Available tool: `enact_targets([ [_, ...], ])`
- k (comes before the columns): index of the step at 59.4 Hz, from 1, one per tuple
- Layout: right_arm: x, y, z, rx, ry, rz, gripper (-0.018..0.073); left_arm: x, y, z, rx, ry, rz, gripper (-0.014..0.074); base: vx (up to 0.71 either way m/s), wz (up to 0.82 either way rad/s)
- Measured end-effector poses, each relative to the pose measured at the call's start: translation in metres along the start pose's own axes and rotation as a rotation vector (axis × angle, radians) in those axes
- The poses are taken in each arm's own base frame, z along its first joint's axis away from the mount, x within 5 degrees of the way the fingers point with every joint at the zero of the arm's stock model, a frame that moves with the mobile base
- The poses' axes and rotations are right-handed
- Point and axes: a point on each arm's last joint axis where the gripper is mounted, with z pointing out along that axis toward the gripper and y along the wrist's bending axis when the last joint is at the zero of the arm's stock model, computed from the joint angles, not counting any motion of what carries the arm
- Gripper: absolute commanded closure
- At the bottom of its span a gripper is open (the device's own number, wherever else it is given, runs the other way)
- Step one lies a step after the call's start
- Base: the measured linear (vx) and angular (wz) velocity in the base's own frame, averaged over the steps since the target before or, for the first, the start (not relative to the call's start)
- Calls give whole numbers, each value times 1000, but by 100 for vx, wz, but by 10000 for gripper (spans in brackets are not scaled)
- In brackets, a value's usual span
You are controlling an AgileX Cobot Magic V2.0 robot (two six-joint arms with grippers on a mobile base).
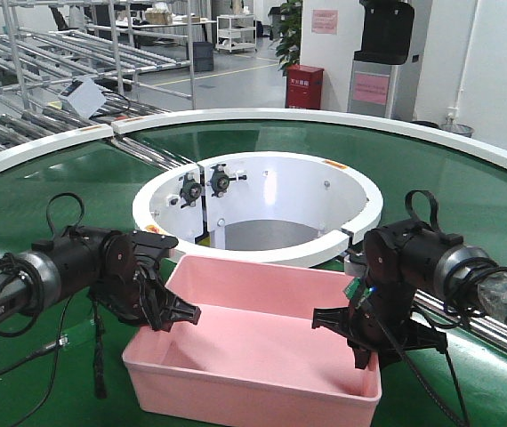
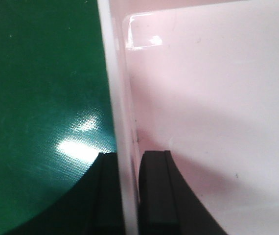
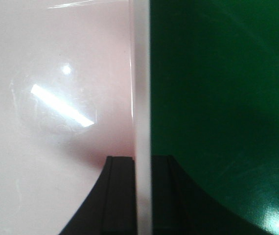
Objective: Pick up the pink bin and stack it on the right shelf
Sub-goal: 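Move both grippers down onto opposite rims of the pink bin, then close both grippers on the bin rims and lift the bin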
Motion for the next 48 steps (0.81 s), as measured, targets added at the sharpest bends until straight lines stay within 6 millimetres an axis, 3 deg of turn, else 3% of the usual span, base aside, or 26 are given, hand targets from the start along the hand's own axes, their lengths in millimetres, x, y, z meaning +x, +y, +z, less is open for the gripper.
enact_targets([
  [8, 1, -1, -8, 1, 1, 2, 571, 0, 0, -8, 0, 19, -54, 564, 0, 0],
  [13, 2, -2, -28, -10, -16, -18, 571, -1, -1, -27, -1, 34, -121, 562, 0, 0],
  [20, 5, -8, -68, -40, -72, -82, 568, -2, -6, -80, 4, -23, -200, 560, 0, 0],
  [26, 13, -16, -100, -59, -126, -115, 568, 9, -18, -123, -7, -89, -225, 558, 0, 0],
  [33, 31, -26, -120, -64, -146, -139, 566, 40, -38, -165, -19, -141, -236, 556, 0, 0],
  [45, 76, -35, -147, -92, -179, -213, 564, 103, -57, -210, -25, -204, -275, 554, 0, 0],
  [46, 82, -35, -149, -96, -181, -222, 564, 110, -58, -213, -25, -208, -280, 554, 0, 0],
  [48, 113, -37, -156, -108, -170, -236, 562, 142, -61, -228, -18, -223, -297, 554, 0, 0],
])
